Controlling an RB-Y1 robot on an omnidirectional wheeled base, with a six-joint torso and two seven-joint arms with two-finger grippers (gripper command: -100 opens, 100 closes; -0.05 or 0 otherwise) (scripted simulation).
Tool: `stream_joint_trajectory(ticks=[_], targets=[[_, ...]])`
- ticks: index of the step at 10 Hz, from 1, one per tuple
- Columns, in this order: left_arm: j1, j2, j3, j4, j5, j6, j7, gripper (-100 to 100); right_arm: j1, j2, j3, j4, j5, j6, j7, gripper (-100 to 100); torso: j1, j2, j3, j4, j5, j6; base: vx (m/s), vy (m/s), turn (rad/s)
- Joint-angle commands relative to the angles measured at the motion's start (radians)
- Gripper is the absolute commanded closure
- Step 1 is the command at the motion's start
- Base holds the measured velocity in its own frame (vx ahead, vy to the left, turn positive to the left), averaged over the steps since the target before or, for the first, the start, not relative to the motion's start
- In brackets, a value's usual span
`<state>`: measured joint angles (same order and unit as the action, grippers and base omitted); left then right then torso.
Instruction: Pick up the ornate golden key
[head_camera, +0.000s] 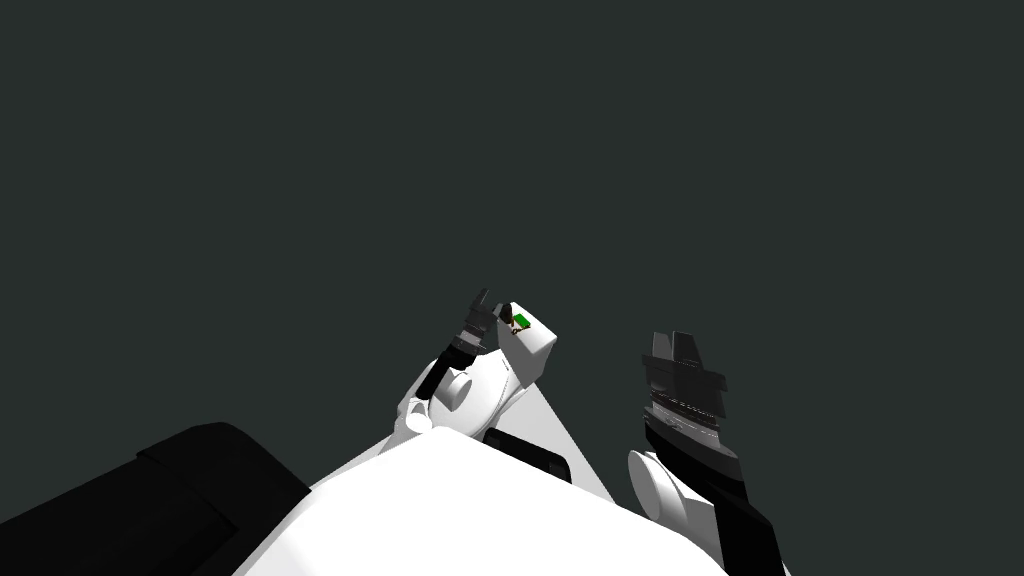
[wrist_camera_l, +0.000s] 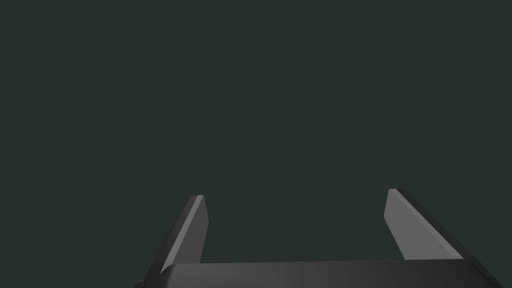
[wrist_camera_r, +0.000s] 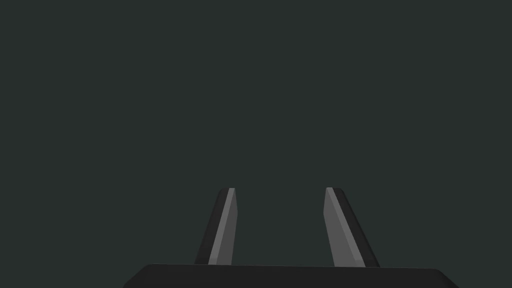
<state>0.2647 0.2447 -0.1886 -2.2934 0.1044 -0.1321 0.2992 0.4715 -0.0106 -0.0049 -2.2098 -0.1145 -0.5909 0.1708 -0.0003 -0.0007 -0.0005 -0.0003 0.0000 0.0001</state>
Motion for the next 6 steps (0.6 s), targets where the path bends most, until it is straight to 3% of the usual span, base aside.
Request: stream_joint_trajectory(ticks=[1,3,6], targets=[[-0.024,0.017,-0.014,0.002,0.019,0.050,0.026,-100,0.000,0.000,0.000,0.000,0.000,0.000,0.000,0,0.000,0.000,0.000,0.000,0.000,0.000,0.010,-0.011,0.034],[-0.024,0.017,-0.014,0.002,0.019,0.087,0.026,-100,0.000,0.000,0.000,0.000,0.000,0.000,0.000,0,0.000,0.000,0.000,0.000,0.000,0.000,0.003,-0.003,0.010],[-0.069,0.050,-0.033,0.010,0.058,0.184,0.078,-100,0.000,0.000,0.000,0.000,0.000,0.000,0.000,0,0.000,0.000,0.000,0.000,0.000,0.000,0.005,-0.006,0.019]])
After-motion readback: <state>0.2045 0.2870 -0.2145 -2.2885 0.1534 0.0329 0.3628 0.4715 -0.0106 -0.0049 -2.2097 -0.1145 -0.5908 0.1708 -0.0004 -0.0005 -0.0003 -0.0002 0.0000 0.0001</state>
